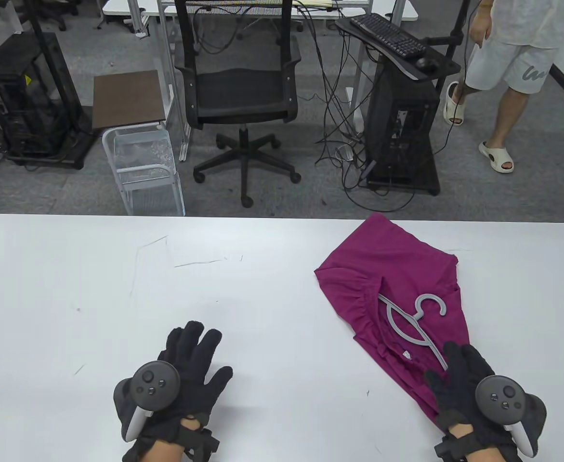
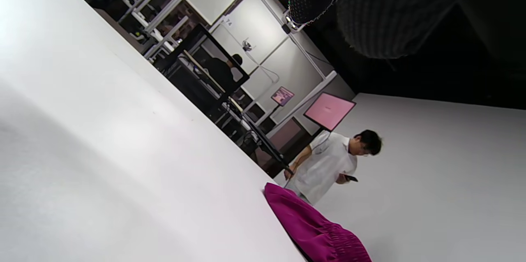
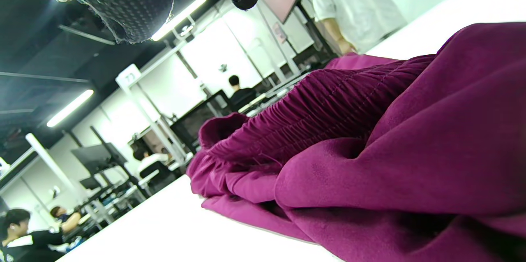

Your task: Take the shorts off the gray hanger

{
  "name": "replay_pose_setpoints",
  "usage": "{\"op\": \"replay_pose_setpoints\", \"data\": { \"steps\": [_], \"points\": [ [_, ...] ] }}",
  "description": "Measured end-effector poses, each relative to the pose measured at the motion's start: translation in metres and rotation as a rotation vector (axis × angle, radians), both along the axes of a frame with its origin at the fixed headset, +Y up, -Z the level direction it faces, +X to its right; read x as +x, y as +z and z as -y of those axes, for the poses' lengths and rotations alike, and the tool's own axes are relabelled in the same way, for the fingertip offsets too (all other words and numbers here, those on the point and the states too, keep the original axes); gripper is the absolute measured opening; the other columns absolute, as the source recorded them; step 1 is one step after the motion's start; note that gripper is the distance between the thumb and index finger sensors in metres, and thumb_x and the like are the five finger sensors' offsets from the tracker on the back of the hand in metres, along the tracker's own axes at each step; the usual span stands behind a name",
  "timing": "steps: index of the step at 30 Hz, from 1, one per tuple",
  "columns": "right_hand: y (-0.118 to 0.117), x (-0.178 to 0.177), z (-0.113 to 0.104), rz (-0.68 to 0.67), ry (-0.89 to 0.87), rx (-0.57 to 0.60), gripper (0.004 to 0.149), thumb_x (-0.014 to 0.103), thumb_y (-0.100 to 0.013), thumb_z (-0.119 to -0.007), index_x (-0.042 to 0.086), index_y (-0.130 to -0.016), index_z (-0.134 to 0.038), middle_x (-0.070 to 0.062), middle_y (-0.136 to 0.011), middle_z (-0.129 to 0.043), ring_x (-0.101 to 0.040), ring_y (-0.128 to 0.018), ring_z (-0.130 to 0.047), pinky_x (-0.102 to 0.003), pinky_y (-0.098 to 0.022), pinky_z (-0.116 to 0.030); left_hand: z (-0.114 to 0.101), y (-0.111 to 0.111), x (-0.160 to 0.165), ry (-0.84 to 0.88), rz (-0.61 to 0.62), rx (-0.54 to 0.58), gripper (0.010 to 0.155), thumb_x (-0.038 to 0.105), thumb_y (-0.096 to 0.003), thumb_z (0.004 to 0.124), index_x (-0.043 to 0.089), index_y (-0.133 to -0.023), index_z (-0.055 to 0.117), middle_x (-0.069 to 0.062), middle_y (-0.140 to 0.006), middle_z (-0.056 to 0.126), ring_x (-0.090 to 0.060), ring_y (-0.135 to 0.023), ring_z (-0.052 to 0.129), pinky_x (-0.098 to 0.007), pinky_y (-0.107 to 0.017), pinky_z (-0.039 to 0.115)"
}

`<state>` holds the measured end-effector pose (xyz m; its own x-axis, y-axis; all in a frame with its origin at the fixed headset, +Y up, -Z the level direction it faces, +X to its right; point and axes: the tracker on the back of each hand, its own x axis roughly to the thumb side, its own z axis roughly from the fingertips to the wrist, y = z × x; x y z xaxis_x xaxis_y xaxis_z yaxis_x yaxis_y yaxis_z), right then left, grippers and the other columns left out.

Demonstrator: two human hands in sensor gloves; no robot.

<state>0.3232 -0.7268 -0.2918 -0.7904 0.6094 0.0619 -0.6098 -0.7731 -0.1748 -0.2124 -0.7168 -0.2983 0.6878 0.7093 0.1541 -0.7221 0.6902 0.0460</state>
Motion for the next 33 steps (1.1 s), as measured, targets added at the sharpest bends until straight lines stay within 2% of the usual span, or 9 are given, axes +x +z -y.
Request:
{"op": "replay_pose_setpoints", "data": {
  "steps": [7,27,33],
  "points": [
    [0.0,0.0,0.0,-0.021,-0.025,-0.002,0.077,0.046,-0.051,-0.076,0.01,-0.111,-0.043,-0.024,-0.111,-0.033,-0.058,-0.096,-0.032,-0.077,-0.063,-0.041,0.005,0.0,-0.011,0.019,-0.037,-0.049,0.076,0.058,-0.0401,0.079,0.047,-0.109,0.049,0.005,-0.124,0.022,-0.035,-0.113,0.008,-0.068,-0.076,0.017],
    [-0.001,0.001,0.0,0.002,-0.024,-0.02,0.077,0.046,-0.05,-0.077,0.008,-0.11,-0.046,-0.024,-0.111,-0.033,-0.059,-0.096,-0.032,-0.077,-0.063,-0.041,0.005,0.002,-0.012,0.009,-0.034,-0.081,0.076,0.058,-0.0398,0.079,0.046,-0.109,0.05,0.003,-0.124,0.025,-0.038,-0.112,0.013,-0.068,-0.076,0.018],
    [0.001,0.003,0.003,0.05,-0.011,-0.087,0.083,0.048,-0.049,-0.08,0.009,-0.111,-0.039,-0.024,-0.111,-0.023,-0.058,-0.096,-0.023,-0.077,-0.063,-0.037,0.005,0.002,-0.011,0.01,-0.022,-0.085,0.076,0.058,-0.0399,0.078,0.046,-0.109,0.05,0.003,-0.124,0.025,-0.038,-0.112,0.013,-0.068,-0.076,0.018]
  ]
}}
